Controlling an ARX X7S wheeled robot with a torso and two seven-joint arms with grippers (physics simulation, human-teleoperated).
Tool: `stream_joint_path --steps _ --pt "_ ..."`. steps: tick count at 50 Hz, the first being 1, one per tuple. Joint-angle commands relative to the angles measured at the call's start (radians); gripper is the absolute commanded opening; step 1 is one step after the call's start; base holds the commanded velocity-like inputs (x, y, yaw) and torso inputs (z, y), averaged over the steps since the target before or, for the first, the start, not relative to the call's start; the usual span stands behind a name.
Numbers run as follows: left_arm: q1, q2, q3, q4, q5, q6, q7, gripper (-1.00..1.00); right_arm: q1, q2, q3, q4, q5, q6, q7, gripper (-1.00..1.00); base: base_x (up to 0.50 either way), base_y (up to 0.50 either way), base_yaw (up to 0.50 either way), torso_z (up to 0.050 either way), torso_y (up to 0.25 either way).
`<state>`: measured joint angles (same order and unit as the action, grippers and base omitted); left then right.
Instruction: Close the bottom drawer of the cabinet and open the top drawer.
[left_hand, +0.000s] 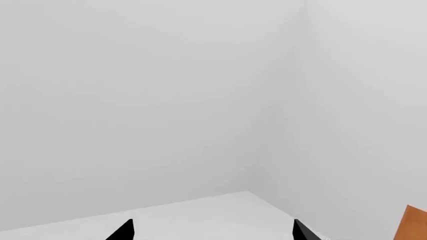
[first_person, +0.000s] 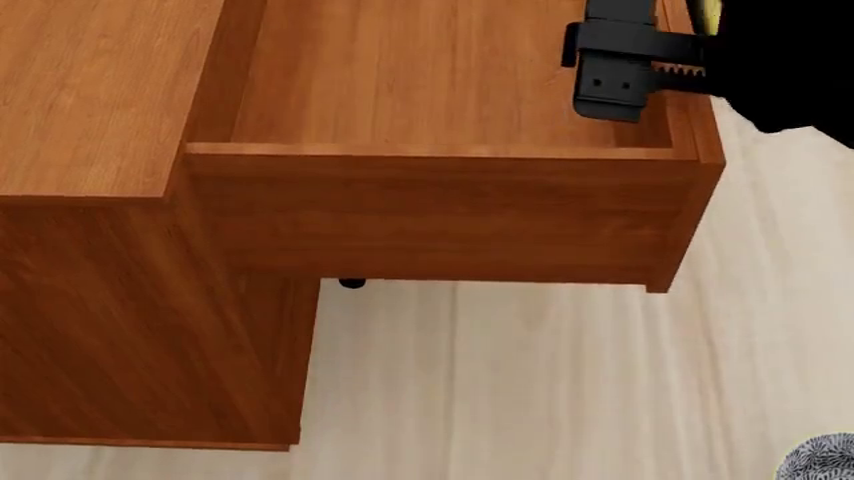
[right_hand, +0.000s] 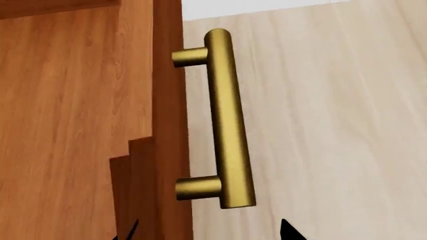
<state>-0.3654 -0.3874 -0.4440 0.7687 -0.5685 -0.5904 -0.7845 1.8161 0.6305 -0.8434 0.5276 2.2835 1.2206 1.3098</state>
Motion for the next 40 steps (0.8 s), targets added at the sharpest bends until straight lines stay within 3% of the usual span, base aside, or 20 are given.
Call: stream_joint_path --steps 1,5,10,23,40 --pt "0.001 -0.002 0.003 -0.003 0.0 0.004 -0.001 1.0 0.152 0.123 0.027 -0.032 -0.075 0.069 0.191 1.0 0.0 0.0 -0.01 0.0 0.012" --pt "-0.001 -0.004 0.002 0.001 -0.005 0.001 -0.003 1.0 0.207 0.139 0.032 -0.118 0.035 0.024 0.247 1.0 0.0 0.0 -0.01 0.0 0.006" --pt "-0.001 -0.007 0.009 -0.004 -0.001 0.001 -0.002 1.0 0.333 0.177 -0.111 -0.3 0.182 -0.079 0.255 1.0 0.0 0.0 -0.01 0.002 0.002" --pt "0.002 -0.01 0.014 -0.006 0.0 0.003 -0.003 1.0 0.483 0.325 -0.3 -0.649 0.29 -0.337 0.254 1.0 0.0 0.0 0.0 0.0 0.0" --pt "0.0 -0.018 0.021 -0.007 -0.002 -0.003 -0.009 1.0 0.472 0.483 -0.352 -1.056 0.322 -0.565 0.238 1.0 0.0 0.0 0.0 0.0 0.0"
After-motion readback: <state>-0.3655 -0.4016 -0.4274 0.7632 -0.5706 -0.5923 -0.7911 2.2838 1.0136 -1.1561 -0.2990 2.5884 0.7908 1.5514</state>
